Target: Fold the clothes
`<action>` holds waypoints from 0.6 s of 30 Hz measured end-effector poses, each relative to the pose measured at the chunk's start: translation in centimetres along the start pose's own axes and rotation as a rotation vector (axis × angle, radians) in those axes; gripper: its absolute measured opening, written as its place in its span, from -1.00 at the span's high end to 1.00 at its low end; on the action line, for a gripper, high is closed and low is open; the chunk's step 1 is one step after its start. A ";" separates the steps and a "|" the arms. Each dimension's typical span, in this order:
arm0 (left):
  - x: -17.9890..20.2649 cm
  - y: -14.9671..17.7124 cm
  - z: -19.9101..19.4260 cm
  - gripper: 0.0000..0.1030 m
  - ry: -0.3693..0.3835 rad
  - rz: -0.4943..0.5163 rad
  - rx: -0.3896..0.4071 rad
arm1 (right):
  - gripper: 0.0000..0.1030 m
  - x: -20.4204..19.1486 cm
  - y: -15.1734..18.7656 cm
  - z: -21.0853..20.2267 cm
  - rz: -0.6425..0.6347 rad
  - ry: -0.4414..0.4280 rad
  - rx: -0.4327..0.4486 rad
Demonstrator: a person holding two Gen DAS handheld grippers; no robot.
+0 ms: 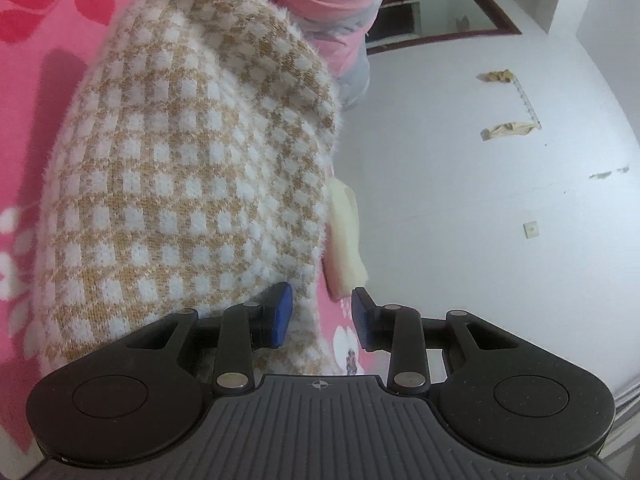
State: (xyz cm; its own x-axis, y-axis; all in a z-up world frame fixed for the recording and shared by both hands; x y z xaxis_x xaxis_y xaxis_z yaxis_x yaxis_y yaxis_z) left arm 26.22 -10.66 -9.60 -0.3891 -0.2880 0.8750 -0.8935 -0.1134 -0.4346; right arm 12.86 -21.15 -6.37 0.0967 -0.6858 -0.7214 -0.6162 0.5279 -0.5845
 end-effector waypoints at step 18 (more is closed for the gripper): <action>0.4 -0.3 -8.9 -0.05 -0.401 0.278 0.236 | 0.52 -1.0 -0.4 -2.5 -0.054 0.073 0.116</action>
State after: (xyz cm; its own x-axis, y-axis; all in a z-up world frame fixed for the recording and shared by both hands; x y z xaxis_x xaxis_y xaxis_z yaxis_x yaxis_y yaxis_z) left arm 24.35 -2.23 -7.22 -0.4460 -0.6730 0.5901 -0.6766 -0.1781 -0.7145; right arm 11.05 -21.94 -4.43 0.0677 -0.7471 -0.6613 -0.5170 0.5406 -0.6637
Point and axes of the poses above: each gripper's, at about its wrist camera, not at the fingertips, and z roughly the way its jaws point, x to its right, y to its underside, the point moved 10 cm from there along z, roughly the way its jaws point, and after that the axes turned 14 degrees about z, right-handed, at the moved point
